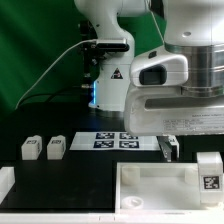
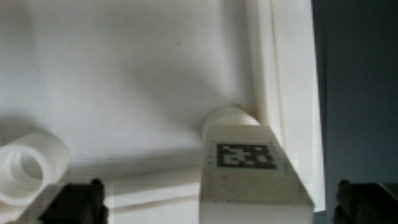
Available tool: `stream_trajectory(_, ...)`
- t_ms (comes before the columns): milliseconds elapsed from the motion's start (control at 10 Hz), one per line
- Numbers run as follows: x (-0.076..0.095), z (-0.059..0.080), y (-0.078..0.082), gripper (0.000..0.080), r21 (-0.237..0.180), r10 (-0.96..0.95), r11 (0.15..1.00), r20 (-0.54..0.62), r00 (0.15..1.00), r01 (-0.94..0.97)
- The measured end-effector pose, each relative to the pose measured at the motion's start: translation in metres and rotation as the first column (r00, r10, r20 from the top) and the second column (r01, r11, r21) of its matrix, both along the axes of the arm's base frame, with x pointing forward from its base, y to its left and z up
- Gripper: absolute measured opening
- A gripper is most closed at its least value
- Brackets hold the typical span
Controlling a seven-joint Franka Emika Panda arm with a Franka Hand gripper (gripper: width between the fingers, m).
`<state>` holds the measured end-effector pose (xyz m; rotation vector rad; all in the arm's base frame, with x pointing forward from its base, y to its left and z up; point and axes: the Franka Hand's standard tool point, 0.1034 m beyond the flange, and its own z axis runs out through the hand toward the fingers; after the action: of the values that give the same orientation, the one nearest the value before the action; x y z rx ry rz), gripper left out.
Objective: Assemble one leg
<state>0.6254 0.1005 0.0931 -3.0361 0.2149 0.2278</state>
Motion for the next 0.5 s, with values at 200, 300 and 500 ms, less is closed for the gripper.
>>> stream_trajectory(200,0.0005,-0.0046,0.0057,0.0649,-0.001,-0.003,1.000,0.016,1.000,0.003)
stream_trajectory(300,0.0036,-0.0061,0.0064,0.0649,-0.003,-0.013,1.000,0.034,0.999,0.013)
stream_trajectory(500,0.0044,-0.0086,0.0071,0.0649,-0.004,-0.020,1.000,0.048,0.999,0.021)
